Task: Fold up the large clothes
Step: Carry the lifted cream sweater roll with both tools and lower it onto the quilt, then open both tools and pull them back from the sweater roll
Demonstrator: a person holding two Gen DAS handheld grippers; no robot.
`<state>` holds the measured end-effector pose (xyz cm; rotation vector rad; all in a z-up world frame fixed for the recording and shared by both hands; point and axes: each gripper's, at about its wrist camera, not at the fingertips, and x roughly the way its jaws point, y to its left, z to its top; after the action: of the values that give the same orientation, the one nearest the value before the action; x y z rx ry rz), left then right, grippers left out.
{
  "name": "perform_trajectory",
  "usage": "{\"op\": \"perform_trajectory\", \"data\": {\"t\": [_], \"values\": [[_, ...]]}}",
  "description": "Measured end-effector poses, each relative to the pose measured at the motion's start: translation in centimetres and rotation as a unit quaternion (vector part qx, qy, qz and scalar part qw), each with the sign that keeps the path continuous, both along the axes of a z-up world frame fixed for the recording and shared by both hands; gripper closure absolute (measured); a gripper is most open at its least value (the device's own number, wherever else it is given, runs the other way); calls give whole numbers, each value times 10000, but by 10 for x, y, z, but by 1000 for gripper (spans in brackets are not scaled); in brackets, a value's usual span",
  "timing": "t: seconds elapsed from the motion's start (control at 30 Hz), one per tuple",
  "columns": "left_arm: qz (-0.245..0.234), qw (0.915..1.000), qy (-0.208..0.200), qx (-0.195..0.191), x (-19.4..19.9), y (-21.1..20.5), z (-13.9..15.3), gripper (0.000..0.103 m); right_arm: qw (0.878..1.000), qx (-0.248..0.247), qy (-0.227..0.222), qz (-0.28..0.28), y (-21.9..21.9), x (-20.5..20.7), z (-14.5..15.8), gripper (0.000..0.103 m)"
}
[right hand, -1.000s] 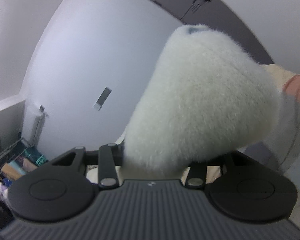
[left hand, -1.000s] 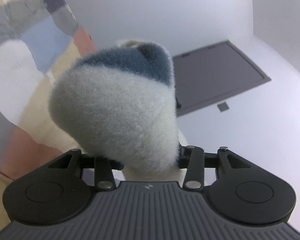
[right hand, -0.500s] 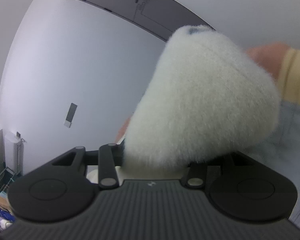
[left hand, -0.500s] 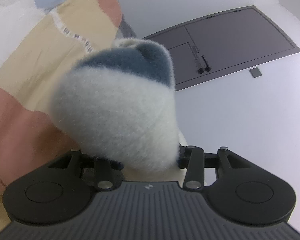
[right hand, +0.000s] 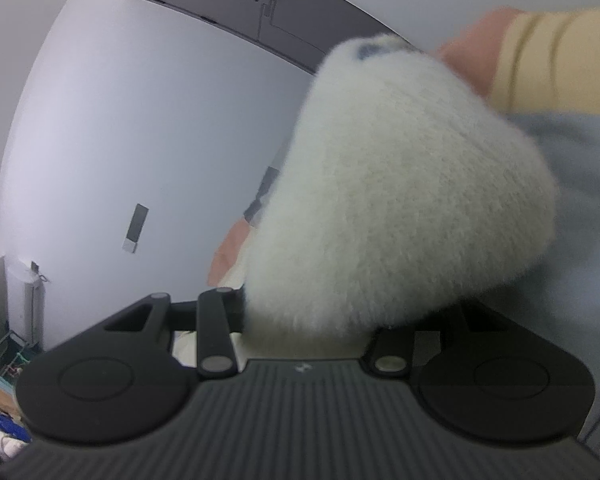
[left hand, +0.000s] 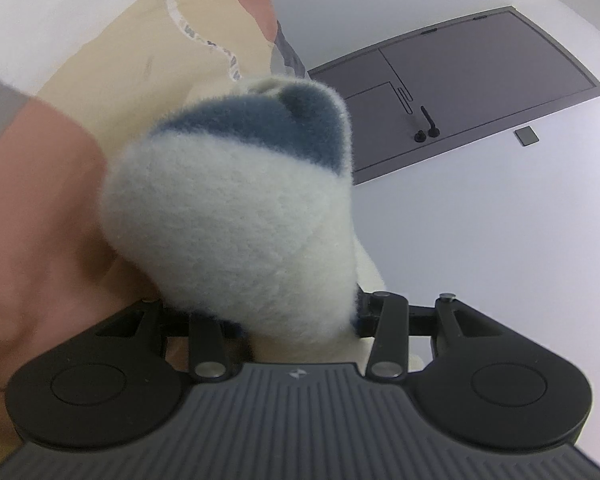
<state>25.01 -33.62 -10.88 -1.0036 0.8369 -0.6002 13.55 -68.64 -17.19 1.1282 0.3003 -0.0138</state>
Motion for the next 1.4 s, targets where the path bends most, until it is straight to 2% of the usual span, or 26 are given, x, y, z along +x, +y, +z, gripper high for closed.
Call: {"op": "perform_trajectory", "data": {"t": [0.1, 0.27, 0.3, 0.33, 0.4, 0.63, 0.77, 0.93, 1.07, 1.17, 1.4], "values": [[-3, 10000, -32, 41, -8, 0, -3, 54, 9999, 83, 79, -12, -2, -6, -11, 52], [-70, 9996, -9, 267, -12, -1, 11, 53, 9997, 229, 96, -11, -5, -10, -15, 50], [-76, 9995, 28, 319, -11, -2, 12, 47, 9996, 263, 135, -23, -4, -8, -14, 49], [-129, 9992, 71, 372, -11, -3, 13, 36, 9994, 289, 188, -28, -7, -7, -13, 48], [-321, 9966, 152, 739, -10, -6, 17, 26, 9989, 313, 336, -49, -6, -7, -9, 46], [-454, 9861, -166, 1589, -37, 9, 50, 24, 9966, 87, 803, -186, 9, -41, 11, 43], [-423, 9742, -644, 2119, -63, 23, 92, 24, 9943, -269, 1007, -213, 18, -75, 30, 43], [-419, 9476, -1548, 2761, -108, 35, 165, 24, 9939, -725, 807, -194, 30, -115, 71, 43], [-435, 9325, -2064, 2932, -141, 42, 218, 24, 9931, -1078, 437, -130, 49, -132, 120, 43], [-494, 9195, -2408, 3067, -171, 45, 249, 24, 9880, -1538, 133, -41, 67, -144, 160, 43], [-556, 8995, -2935, 3189, -236, 55, 290, 24, 9673, -2507, -376, 129, 117, -181, 234, 43]]}}
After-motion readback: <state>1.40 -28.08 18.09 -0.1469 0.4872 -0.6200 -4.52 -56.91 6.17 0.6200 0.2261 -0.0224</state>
